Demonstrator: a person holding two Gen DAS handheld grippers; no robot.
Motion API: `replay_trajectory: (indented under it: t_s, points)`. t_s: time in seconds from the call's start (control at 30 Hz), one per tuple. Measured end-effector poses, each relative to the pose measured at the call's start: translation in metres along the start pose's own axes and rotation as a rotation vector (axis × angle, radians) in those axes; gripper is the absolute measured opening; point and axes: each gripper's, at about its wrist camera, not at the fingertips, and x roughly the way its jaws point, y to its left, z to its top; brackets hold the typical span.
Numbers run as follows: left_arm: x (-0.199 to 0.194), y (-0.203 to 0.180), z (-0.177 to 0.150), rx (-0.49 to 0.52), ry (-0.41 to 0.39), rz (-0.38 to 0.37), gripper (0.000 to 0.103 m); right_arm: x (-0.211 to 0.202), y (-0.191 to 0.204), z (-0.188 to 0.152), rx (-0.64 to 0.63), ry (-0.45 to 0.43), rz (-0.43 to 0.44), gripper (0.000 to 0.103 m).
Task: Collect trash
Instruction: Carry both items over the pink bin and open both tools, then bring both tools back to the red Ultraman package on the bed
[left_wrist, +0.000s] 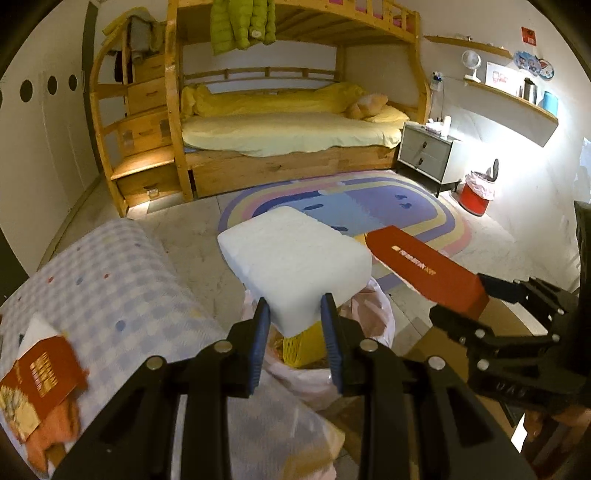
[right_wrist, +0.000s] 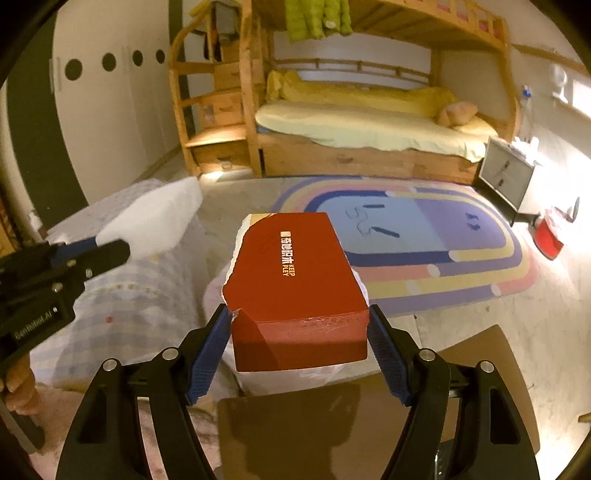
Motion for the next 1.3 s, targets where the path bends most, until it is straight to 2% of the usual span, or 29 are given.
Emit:
replay_trajectory:
  t_s: [0.27,0.3,0.33,0.4,0.63,0.93,1.13,1.3]
  points:
    - [0.039,0.005,0.008,-0.026,0.056,-0.017,0.031,0.048,-0.008,0.006,0.007,0.073,-0.023,0.073]
    - [0.042,0.006,0.010,-0.028,0.061,-0.017,0.037,0.055,-0.008,0.007,0.002,0.082,-0.017,0.075]
    - [0.045,0.007,0.012,-0.030,0.063,-0.018,0.050,0.060,-0.007,0.007,-0.002,0.090,-0.015,0.075]
    - [0.044,0.011,0.012,-0.043,0.059,-0.006,0.068,0.072,-0.004,0.008,-0.013,0.112,-0.019,0.077]
    - [0.011,0.031,0.012,-0.090,0.017,0.003,0.067,0.058,0.002,0.004,-0.011,0.105,-0.021,0.077]
    - [-0.044,0.041,-0.006,-0.082,-0.030,0.076,0.067,-0.004,0.010,0.005,0.018,0.024,0.006,0.077]
    - [-0.080,0.053,-0.025,-0.114,-0.044,0.099,0.069,-0.039,0.030,0.011,0.006,-0.025,0.061,0.077]
    - [-0.110,0.073,-0.045,-0.145,-0.052,0.161,0.071,-0.053,0.065,0.012,-0.062,-0.038,0.133,0.077]
